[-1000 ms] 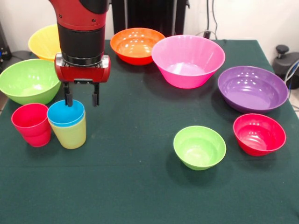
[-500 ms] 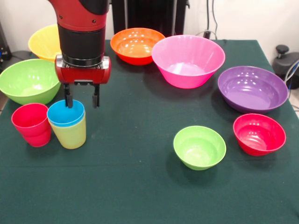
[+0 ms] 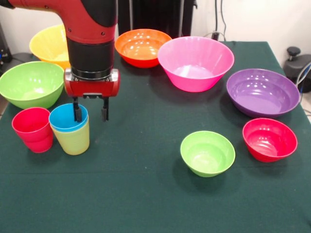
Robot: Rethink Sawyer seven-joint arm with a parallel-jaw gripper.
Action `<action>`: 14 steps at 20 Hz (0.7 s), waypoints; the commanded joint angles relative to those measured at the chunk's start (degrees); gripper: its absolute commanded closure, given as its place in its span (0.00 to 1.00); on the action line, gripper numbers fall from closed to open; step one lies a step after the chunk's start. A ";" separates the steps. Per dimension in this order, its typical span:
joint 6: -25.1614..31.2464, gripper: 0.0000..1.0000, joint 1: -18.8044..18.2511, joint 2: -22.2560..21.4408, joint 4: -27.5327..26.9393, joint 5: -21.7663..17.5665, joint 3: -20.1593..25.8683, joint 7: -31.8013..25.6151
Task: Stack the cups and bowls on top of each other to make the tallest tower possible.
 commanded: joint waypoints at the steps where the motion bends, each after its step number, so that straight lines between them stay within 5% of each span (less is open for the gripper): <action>1: -2.32 0.00 -0.48 3.48 0.98 -4.84 4.21 -6.92; 13: -2.02 0.00 0.15 3.49 0.06 -5.67 3.07 -7.14; 14: -2.12 1.00 0.16 3.42 0.04 -5.74 3.11 -7.22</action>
